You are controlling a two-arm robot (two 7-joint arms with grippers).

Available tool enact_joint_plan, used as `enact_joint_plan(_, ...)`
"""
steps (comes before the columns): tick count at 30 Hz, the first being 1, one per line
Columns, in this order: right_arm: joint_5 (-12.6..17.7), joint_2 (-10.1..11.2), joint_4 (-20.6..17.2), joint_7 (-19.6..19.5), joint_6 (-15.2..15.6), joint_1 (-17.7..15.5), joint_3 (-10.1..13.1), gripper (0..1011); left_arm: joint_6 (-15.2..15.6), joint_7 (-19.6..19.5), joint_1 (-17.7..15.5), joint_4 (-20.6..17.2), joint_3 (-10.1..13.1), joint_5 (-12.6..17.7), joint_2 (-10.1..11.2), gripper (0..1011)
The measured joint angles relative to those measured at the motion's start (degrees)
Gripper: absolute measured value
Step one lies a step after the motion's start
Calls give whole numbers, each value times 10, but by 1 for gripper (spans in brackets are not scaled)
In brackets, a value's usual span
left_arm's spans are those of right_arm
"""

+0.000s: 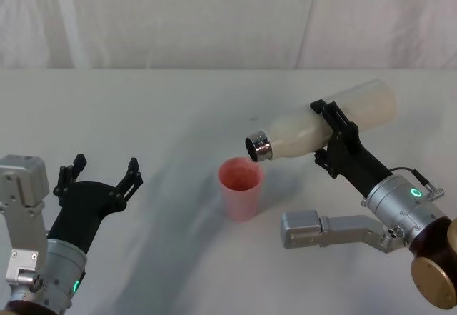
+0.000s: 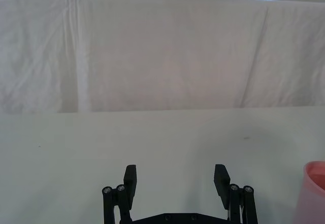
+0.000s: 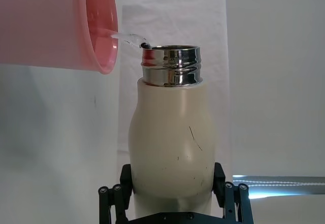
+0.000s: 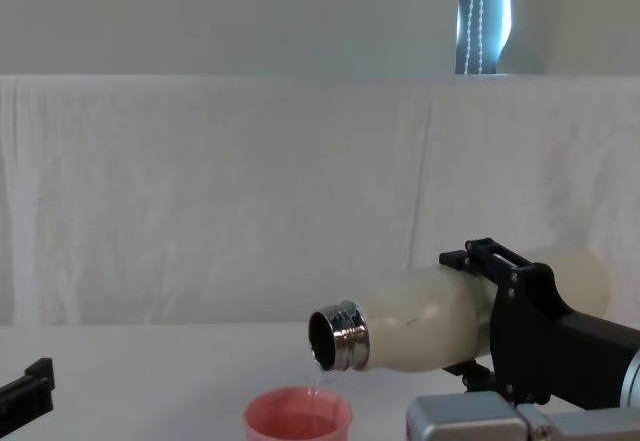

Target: Grasp the thermos with one hand and pour water into the cup lid.

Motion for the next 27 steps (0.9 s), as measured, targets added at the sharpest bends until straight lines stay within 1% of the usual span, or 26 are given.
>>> enact_joint_plan(27,-4,4,-3,2,1,2,0,956,0,0,0,0,0,0,0,1001)
